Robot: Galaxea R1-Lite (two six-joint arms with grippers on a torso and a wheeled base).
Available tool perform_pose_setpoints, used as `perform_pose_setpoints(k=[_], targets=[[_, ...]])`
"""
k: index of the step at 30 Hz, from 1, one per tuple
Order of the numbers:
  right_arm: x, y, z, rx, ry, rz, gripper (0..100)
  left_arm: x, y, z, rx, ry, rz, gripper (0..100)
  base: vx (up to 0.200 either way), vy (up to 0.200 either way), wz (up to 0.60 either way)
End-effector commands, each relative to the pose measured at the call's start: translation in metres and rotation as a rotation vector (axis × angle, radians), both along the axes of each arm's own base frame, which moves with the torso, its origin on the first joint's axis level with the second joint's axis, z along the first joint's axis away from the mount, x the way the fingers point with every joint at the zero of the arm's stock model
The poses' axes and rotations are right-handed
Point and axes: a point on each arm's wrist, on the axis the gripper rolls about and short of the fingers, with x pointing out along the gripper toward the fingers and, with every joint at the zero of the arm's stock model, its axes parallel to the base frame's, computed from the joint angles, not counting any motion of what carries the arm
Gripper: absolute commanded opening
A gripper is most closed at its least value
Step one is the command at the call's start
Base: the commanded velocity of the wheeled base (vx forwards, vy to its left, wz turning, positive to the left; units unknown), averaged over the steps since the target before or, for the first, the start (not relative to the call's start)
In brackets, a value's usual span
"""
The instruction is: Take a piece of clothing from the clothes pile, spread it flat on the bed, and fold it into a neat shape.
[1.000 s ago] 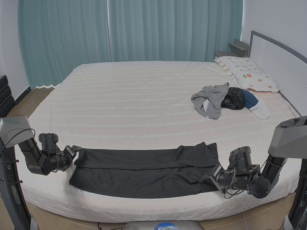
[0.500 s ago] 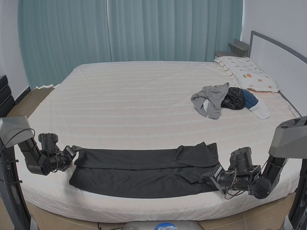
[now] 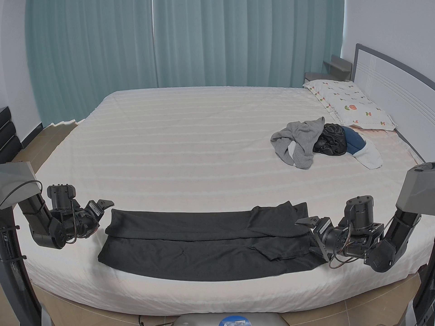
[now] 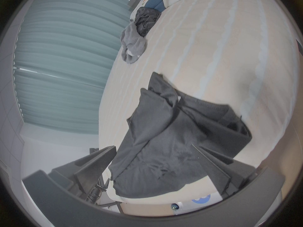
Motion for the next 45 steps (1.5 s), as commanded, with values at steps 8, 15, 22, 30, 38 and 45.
perform_pose_setpoints(k=[8,15,22,30,38,45], targets=[[0.008,-0.012,0.000,0.000,-0.020,-0.043,100,-0.006,-0.009,-0.002,0.032,0.016,-0.064,100,0.100,0.000,0.00],[0.007,-0.013,0.000,-0.001,-0.017,-0.044,100,-0.012,-0.021,-0.010,0.117,0.052,-0.164,100,0.000,0.000,0.00],[0.006,-0.011,-0.002,-0.003,-0.011,-0.039,100,-0.023,-0.024,-0.022,0.209,0.141,-0.260,100,0.000,0.000,0.00],[0.006,-0.011,-0.003,-0.005,-0.007,-0.036,100,-0.035,-0.031,-0.033,0.304,0.174,-0.360,100,0.000,0.000,0.00],[0.006,-0.010,-0.003,-0.005,-0.007,-0.034,100,-0.037,-0.042,-0.035,0.332,0.190,-0.373,100,0.000,0.000,0.00],[0.005,-0.009,-0.004,-0.006,-0.004,-0.031,100,-0.037,-0.042,-0.033,0.333,0.185,-0.369,0,0.000,0.000,0.00]])
